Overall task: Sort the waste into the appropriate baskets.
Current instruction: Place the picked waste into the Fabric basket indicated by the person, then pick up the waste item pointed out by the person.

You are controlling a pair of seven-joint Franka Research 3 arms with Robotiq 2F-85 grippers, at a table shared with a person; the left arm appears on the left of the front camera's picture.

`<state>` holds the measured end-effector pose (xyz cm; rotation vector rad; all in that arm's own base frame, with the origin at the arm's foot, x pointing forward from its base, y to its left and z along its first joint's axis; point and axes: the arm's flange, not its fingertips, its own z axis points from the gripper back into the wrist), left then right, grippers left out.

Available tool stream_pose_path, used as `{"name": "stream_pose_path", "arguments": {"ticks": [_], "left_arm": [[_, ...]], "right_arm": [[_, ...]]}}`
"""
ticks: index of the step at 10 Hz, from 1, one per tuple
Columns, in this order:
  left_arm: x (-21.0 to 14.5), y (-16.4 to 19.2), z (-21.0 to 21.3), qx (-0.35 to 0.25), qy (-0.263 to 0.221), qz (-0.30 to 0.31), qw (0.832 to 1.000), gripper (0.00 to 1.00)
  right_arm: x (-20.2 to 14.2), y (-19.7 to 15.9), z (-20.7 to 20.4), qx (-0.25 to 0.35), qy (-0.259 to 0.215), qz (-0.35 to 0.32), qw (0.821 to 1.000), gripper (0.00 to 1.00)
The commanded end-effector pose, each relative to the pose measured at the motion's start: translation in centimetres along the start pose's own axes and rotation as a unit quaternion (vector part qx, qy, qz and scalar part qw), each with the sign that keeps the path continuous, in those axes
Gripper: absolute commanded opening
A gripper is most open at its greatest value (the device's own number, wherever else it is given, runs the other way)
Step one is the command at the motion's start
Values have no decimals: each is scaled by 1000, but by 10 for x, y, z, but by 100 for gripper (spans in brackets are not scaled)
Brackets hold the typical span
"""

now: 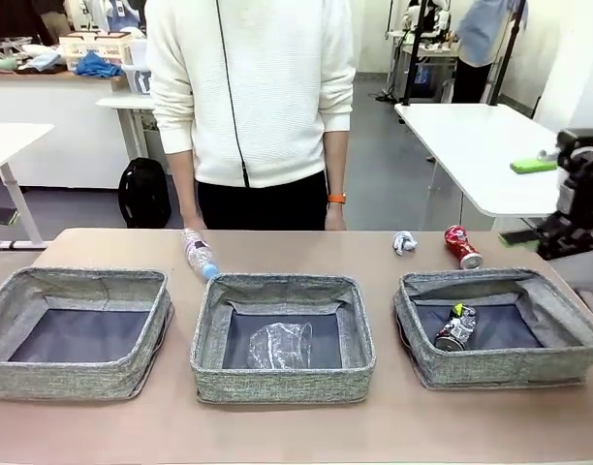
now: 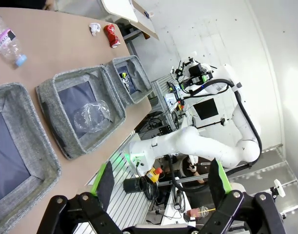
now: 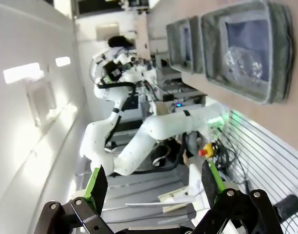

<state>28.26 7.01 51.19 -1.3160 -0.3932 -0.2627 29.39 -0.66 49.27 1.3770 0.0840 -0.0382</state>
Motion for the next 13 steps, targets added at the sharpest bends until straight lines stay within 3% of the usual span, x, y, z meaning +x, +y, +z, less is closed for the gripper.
{"name": "stream_pose_path", "arguments": {"ticks": [1, 13], "left_arm": [[1, -3, -1, -9, -4, -4, 1000, 100], [1, -3, -1, -9, -4, -4, 1000, 100]], "right_arm": [[7, 7, -9, 15, -7, -2, 1000, 100], [7, 7, -9, 15, -7, -2, 1000, 100]]}}
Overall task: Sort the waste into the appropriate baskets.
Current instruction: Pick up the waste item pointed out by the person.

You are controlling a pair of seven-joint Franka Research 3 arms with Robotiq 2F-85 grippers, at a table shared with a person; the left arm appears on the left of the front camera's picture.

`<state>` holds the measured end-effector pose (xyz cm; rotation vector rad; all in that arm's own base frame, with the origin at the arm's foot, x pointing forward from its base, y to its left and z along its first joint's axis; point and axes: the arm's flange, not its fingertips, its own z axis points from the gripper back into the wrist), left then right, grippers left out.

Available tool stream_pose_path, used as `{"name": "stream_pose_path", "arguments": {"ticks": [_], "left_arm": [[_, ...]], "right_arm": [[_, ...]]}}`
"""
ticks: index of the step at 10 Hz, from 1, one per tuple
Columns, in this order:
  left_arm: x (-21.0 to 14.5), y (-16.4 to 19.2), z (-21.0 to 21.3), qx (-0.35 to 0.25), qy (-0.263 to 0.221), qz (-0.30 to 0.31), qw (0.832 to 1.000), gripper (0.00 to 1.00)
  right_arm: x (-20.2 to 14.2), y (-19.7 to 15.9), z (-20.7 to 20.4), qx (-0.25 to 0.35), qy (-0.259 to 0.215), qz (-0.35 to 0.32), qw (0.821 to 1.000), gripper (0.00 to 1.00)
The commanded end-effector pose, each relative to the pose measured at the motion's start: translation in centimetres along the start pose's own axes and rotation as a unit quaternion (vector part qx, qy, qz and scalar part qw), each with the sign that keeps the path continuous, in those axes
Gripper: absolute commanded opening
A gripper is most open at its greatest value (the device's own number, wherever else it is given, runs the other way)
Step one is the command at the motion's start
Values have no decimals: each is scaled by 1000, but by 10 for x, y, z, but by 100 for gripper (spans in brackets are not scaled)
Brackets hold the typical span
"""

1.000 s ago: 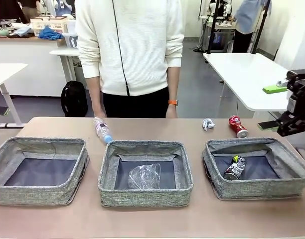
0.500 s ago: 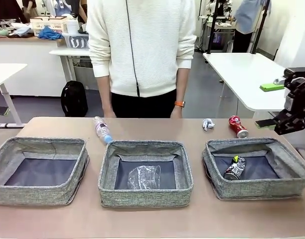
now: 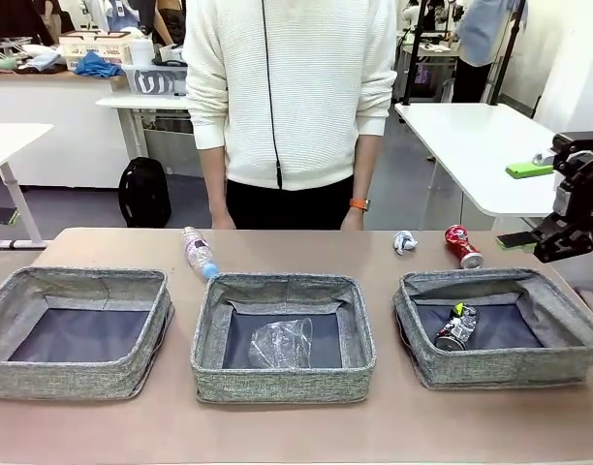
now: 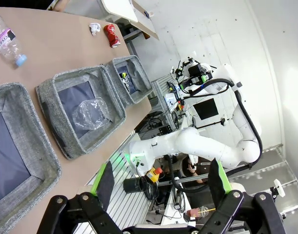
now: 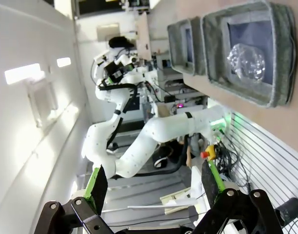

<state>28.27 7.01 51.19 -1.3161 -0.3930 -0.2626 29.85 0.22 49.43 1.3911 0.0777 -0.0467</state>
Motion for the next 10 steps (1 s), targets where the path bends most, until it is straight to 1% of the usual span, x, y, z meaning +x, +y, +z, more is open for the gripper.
{"name": "stream_pose_path", "arguments": {"ticks": [1, 10], "left_arm": [[1, -3, -1, -9, -4, -4, 1000, 100], [1, -3, -1, -9, -4, -4, 1000, 100]], "right_arm": [[2, 3, 0, 8, -2, -1, 1000, 100], [2, 3, 0, 8, -2, -1, 1000, 100]]}}
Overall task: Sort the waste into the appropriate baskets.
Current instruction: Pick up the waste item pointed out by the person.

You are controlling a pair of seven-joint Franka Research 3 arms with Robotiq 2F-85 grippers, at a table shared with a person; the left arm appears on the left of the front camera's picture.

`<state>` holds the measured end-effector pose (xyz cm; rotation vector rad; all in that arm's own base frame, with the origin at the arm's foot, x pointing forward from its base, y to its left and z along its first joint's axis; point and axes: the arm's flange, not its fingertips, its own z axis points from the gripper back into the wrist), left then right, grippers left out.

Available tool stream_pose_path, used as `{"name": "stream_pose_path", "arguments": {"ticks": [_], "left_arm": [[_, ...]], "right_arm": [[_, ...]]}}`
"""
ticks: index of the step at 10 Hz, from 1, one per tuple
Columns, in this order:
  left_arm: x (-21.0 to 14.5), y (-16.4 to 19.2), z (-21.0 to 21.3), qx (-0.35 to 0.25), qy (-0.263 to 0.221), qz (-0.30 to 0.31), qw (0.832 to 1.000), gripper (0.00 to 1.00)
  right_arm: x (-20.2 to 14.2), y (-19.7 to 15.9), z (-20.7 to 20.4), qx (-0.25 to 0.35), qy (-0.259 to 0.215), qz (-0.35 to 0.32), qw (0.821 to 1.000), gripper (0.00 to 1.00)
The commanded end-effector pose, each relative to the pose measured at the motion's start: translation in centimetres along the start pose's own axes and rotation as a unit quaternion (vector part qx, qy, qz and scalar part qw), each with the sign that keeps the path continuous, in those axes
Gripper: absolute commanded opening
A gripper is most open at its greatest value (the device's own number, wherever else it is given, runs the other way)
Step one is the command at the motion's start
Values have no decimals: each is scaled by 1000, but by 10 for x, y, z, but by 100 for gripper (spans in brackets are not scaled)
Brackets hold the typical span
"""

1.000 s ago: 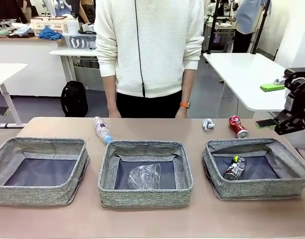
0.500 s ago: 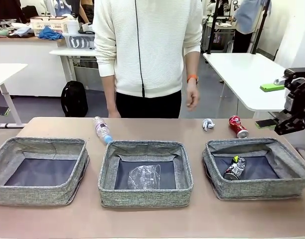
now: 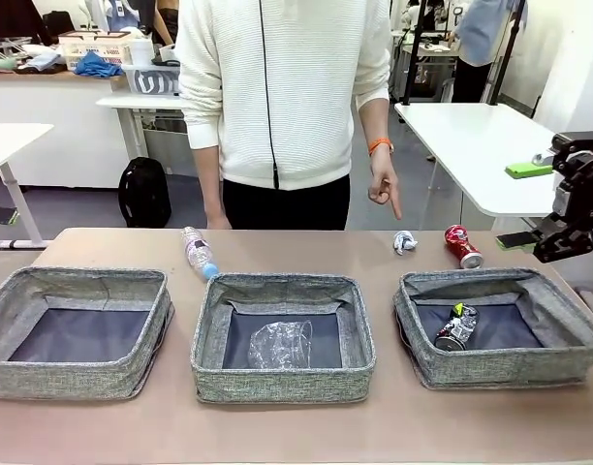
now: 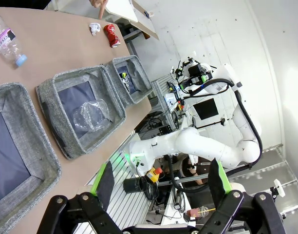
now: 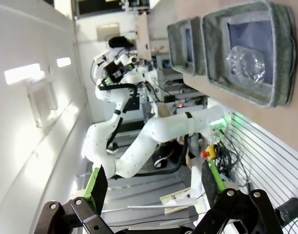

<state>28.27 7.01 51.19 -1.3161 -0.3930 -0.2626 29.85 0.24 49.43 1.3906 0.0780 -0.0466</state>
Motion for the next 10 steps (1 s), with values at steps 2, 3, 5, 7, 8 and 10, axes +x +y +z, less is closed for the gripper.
{"name": "stream_pose_path", "arguments": {"ticks": [2, 3, 5, 7, 8, 10], "left_arm": [[1, -3, -1, -9, -4, -4, 1000, 100], [1, -3, -1, -9, -4, -4, 1000, 100], [1, -3, -1, -9, -4, -4, 1000, 100], [1, -3, -1, -9, -4, -4, 1000, 100], [1, -3, -1, -9, -4, -4, 1000, 100], [1, -3, -1, -9, -4, -4, 1000, 100]], "right_arm": [[2, 3, 0, 8, -2, -1, 1000, 100], [2, 3, 0, 8, -2, -1, 1000, 100], [30, -3, -7, -295, -332, -136, 885, 100], [77, 0, -41, -514, -238, -111, 817, 100], [86, 3, -45, -592, -234, -110, 764, 100], [91, 6, -48, -658, -212, -82, 718, 100]]}}
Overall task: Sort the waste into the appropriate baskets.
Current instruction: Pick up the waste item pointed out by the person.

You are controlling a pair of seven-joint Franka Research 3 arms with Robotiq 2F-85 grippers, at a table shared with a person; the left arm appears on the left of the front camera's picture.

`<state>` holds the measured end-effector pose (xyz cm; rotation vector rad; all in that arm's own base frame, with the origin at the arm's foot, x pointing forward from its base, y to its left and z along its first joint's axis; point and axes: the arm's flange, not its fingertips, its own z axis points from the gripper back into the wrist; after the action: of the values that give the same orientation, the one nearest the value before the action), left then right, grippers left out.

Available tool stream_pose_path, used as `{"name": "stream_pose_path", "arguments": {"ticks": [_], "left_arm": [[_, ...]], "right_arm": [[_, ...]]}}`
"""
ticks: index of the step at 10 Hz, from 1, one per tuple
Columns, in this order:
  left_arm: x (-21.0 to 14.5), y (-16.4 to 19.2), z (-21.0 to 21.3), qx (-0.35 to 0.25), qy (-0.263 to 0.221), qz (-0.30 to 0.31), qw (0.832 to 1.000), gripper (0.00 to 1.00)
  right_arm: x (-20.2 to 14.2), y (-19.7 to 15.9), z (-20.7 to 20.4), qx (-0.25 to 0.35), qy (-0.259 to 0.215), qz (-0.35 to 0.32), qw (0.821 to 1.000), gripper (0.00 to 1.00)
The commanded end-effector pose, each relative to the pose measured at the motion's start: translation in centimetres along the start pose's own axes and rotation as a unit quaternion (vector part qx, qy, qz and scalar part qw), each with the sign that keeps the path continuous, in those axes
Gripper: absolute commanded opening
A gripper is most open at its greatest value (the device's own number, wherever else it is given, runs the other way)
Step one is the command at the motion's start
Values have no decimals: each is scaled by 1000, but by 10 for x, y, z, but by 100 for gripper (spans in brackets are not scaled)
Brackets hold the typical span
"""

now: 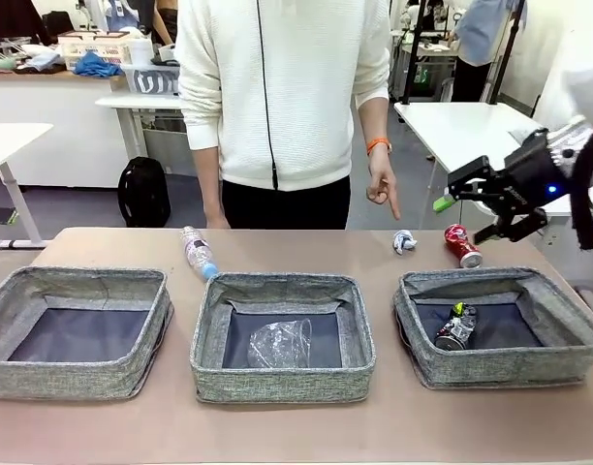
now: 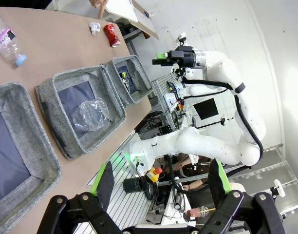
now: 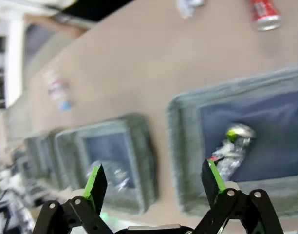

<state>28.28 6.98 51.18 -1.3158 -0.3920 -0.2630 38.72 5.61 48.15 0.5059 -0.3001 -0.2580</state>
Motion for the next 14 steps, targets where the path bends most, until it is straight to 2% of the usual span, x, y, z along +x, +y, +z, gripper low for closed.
{"name": "stream_pose_path", "arguments": {"ticks": [1, 2, 3, 4, 5, 6, 7, 8, 9, 10, 14], "left_arm": [[1, -3, -1, -9, -5, -4, 1000, 100], [1, -3, -1, -9, -5, -4, 1000, 100], [1, -3, -1, -9, -5, -4, 1000, 100], [1, -3, -1, -9, -5, -4, 1000, 100], [1, -3, -1, -9, -5, -4, 1000, 100], [1, -3, -1, -9, -5, -4, 1000, 100], [1, -3, -1, -9, -5, -4, 1000, 100], [1, -3, -1, -9, -5, -4, 1000, 100], [1, -3, -1, -9, -5, -4, 1000, 100], [1, -3, -1, -9, -5, -4, 1000, 100], [1, -3, -1, -9, -5, -4, 1000, 100]], "right_arm": [[-5, -6, 5, 77, 24, -8, 997, 100], [-5, -6, 5, 77, 24, -8, 997, 100], [0, 3, -1, -3, 1, 2, 1000, 100], [1, 9, -11, -51, 5, 24, 998, 100], [6, 10, -17, -47, -13, 40, 998, 100], [16, 18, -29, -75, -21, 61, 995, 100], [33, 26, -52, -105, -10, 85, 991, 100], [63, 28, -74, -171, -6, 78, 982, 100], [82, 31, -94, -164, 27, 110, 980, 100], [101, 32, -116, -182, 28, 124, 975, 100], [131, 20, -189, -196, -2, 202, 960, 100]]}}
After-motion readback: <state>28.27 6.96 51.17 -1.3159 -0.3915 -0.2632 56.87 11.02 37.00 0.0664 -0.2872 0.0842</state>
